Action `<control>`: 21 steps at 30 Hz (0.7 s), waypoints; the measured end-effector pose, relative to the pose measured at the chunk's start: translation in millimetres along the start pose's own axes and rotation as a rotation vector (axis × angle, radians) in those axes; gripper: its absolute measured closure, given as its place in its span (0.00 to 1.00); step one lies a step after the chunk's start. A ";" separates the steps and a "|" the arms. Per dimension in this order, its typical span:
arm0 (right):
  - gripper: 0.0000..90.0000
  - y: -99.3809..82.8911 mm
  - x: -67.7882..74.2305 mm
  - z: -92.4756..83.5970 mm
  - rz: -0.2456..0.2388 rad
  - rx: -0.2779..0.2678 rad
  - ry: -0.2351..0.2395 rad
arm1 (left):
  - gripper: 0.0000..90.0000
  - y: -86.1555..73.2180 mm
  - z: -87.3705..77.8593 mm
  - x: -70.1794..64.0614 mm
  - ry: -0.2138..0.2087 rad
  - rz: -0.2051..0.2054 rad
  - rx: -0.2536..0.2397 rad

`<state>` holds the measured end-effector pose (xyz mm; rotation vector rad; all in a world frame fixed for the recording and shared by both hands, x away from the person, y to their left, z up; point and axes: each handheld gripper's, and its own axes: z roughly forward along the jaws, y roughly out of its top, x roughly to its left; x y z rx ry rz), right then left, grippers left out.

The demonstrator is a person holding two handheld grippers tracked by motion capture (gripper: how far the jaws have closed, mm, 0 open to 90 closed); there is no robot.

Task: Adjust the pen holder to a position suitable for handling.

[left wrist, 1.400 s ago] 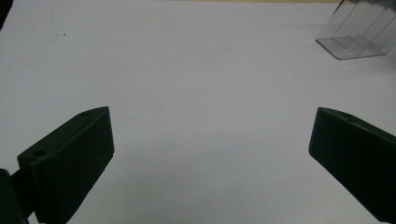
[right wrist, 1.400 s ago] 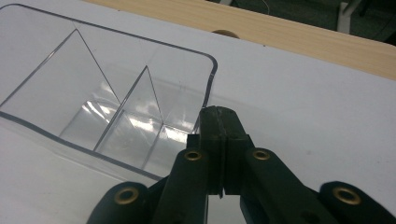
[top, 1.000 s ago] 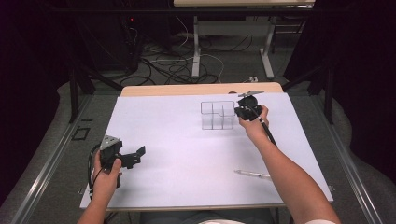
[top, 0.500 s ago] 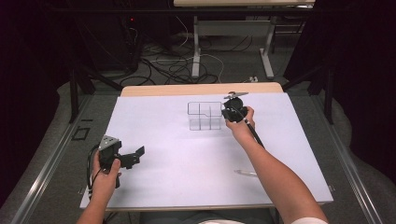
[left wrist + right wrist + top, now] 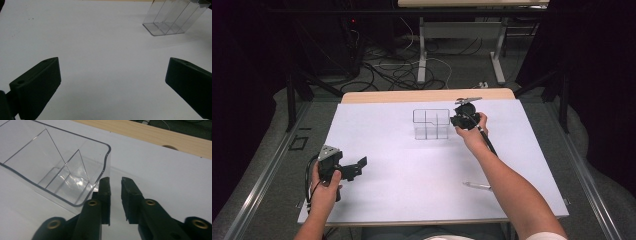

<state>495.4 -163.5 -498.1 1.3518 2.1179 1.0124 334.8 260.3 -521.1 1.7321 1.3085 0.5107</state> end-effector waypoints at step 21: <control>0.50 -7.9 -12.1 -65.6 -0.092 -0.070 0.060 | 0.00 -0.5 0.6 -1.5 0.001 -0.008 0.004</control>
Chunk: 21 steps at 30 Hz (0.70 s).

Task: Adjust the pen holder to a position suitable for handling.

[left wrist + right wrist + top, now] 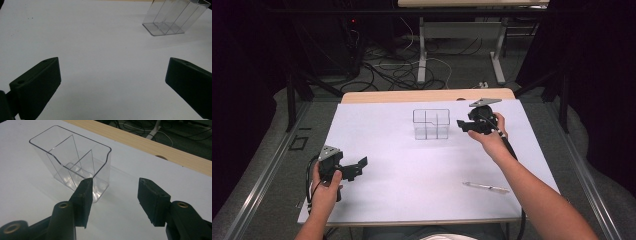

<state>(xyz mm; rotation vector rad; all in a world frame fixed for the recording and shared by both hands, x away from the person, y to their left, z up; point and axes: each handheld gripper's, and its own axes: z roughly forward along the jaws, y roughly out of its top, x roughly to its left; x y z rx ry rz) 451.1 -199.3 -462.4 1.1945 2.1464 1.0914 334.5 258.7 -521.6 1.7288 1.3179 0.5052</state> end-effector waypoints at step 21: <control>0.17 -42.9 21.5 -51.4 -0.079 0.014 0.087 | 0.00 -0.6 -3.8 1.1 0.017 0.005 -0.011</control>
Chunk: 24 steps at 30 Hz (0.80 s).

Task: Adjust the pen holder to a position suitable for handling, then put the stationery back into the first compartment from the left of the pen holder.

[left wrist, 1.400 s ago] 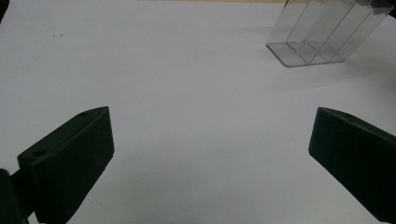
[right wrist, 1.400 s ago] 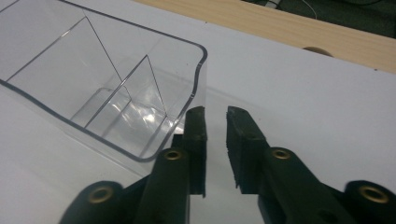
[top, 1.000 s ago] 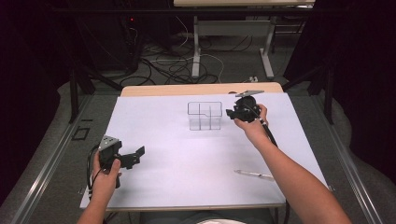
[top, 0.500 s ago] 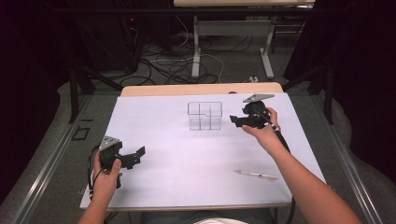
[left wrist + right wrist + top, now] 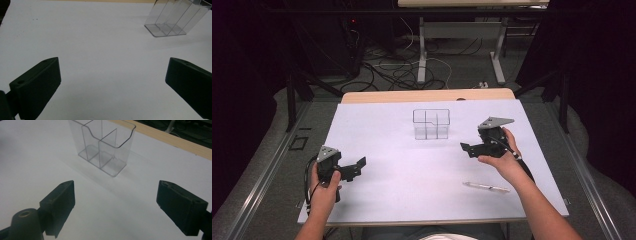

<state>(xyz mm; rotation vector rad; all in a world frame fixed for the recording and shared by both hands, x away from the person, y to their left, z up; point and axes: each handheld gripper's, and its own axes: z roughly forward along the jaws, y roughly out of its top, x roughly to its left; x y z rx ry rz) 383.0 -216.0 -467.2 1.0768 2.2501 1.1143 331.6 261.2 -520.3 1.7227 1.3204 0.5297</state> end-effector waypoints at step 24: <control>0.48 -23.1 19.5 -17.2 -0.371 0.264 0.110 | 0.00 0.9 -4.0 -1.5 0.011 0.019 -0.009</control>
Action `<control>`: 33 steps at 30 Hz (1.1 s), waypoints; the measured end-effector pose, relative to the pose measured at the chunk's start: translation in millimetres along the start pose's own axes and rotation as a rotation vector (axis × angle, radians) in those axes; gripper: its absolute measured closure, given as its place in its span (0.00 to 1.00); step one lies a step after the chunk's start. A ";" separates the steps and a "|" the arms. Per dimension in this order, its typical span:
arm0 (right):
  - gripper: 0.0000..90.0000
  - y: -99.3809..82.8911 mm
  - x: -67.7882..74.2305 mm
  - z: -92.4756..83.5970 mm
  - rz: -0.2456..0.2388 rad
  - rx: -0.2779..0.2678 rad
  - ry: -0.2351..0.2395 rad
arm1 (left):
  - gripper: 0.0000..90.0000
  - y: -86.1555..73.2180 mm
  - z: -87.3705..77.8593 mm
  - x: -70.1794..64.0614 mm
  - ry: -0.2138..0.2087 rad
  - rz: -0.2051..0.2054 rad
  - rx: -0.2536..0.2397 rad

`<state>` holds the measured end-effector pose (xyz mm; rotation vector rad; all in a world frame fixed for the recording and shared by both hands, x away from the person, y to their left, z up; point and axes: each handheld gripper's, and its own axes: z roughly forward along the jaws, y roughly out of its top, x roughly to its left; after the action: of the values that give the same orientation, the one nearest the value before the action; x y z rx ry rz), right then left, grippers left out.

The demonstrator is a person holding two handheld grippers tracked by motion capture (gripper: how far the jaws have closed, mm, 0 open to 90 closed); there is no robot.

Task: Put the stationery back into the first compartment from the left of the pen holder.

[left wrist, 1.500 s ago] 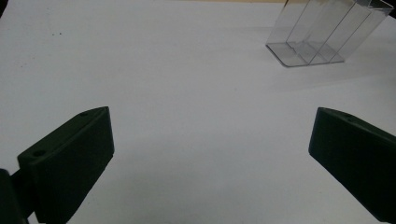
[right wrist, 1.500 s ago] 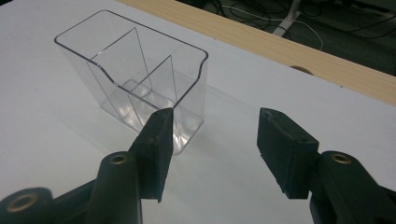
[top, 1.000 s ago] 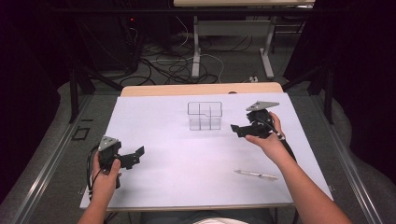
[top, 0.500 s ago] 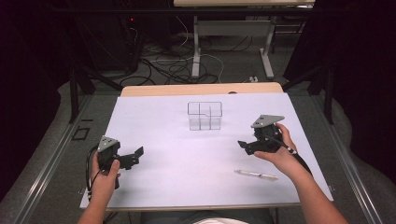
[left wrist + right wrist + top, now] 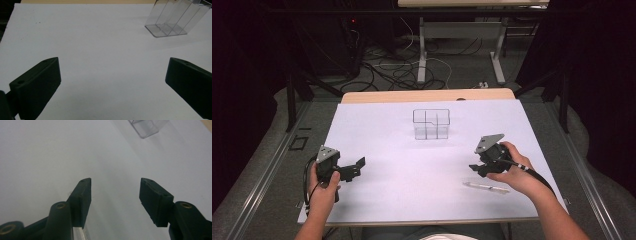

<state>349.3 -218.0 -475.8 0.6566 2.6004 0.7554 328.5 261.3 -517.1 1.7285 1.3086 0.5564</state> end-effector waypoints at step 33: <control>0.67 -1.8 32.2 17.8 -0.182 0.270 0.160 | 0.00 0.5 -0.4 0.4 0.014 -0.001 -0.005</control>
<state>330.1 -195.3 -497.5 0.4376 2.8906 0.4207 328.6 261.8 -516.5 1.7226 1.3166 0.5721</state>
